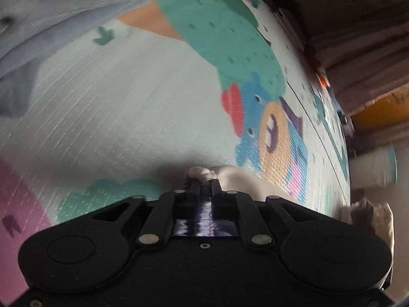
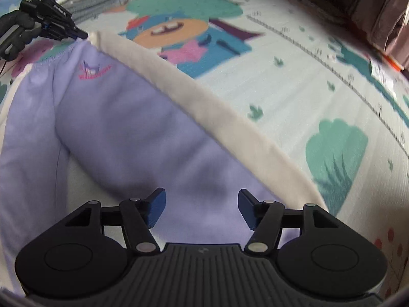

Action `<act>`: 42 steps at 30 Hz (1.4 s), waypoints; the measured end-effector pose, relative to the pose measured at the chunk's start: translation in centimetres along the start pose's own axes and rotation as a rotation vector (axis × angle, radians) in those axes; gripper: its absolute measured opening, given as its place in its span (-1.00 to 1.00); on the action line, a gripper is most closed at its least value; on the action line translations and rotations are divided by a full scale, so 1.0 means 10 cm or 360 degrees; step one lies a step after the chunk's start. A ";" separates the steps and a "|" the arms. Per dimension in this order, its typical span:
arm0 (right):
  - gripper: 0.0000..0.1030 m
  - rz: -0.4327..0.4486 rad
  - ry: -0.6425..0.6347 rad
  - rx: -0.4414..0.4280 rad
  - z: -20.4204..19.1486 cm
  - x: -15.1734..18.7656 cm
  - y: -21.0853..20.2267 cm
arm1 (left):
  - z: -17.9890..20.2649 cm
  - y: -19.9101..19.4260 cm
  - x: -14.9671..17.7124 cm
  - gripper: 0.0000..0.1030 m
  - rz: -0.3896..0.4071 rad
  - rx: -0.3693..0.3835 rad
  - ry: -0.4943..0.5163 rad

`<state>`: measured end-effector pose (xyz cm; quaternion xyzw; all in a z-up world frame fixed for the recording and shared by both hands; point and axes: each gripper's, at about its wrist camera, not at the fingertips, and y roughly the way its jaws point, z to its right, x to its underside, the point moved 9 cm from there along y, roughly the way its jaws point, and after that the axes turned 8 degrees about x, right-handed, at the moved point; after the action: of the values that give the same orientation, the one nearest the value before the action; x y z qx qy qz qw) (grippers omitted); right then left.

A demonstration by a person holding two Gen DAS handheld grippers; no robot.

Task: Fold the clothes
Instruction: 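Grasp the waistband edge with the left gripper and lift it, then release the waistband with the left gripper and smooth the sweatpants flat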

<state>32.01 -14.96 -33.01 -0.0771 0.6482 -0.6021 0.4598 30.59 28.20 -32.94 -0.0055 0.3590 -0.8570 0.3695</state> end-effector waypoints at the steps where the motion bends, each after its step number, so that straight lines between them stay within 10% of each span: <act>1: 0.23 0.0028 0.0018 -0.0015 -0.03 -0.04 0.00 | 0.06 -0.04 -0.02 -0.46 -0.0016 -0.0021 0.0083; 5: 0.24 0.0066 0.0012 -0.0039 -0.18 -0.16 0.08 | 0.39 -0.34 -0.04 -0.34 0.0086 -0.0345 0.0761; 9: 0.24 0.0125 0.0016 -0.0071 -0.30 -0.35 0.16 | 0.75 -0.21 0.30 -0.34 -0.0014 -0.0159 0.1152; 12: 0.24 0.0069 0.0165 0.0023 -0.17 -0.45 0.34 | 0.72 0.24 0.46 -0.34 -0.0170 -0.0261 0.1305; 18: 0.31 -0.0003 0.0442 0.0262 0.37 -0.37 0.45 | 0.69 0.47 0.20 -0.32 -0.0103 -0.0300 0.0997; 22: 0.28 0.0170 0.0478 0.0203 0.46 -0.31 0.19 | 0.98 0.28 0.51 -0.32 -0.0095 -0.0319 0.1442; 32: 0.13 0.0299 0.0526 0.0310 0.67 0.40 -0.41 | 1.65 0.60 1.86 -0.32 -0.0450 0.0146 0.1711; 42: -0.02 0.0148 0.0518 0.0339 0.67 0.81 -0.21 | 1.67 0.81 2.07 -0.31 -0.0461 0.0034 0.1798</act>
<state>31.13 -25.59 -34.35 0.1003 0.6495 -0.6499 0.3816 25.19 1.04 -30.86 0.4073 0.4873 -0.7724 -0.0003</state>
